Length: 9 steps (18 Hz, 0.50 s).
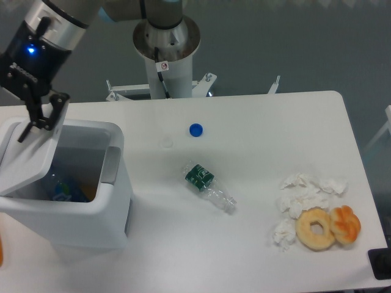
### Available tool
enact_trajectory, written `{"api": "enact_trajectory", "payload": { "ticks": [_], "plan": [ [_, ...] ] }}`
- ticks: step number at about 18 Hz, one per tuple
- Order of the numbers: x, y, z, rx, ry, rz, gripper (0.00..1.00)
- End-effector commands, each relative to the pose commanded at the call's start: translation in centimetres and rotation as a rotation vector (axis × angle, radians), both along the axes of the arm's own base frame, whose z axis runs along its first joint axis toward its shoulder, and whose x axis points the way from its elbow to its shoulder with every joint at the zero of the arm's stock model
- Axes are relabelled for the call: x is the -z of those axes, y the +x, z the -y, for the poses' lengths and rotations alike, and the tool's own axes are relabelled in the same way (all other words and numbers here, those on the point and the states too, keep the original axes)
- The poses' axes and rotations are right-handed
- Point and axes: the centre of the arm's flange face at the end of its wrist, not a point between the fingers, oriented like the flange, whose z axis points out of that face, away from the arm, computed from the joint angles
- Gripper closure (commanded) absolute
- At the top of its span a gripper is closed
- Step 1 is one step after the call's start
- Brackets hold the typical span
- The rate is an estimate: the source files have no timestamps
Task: Close the trash can
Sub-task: 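Push the raised trash can lid forward with the gripper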
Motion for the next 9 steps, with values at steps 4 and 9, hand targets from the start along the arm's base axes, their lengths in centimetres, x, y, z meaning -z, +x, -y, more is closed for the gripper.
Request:
{"api": "enact_trajectory", "payload": {
  "ticks": [4, 9],
  "plan": [
    [1.6, -0.9, 0.3, -0.002, -0.023, -0.027, 0.0],
    [2.2, -1.4, 0.5, 0.012, -0.025, -0.047, 0.0]
  ]
}}
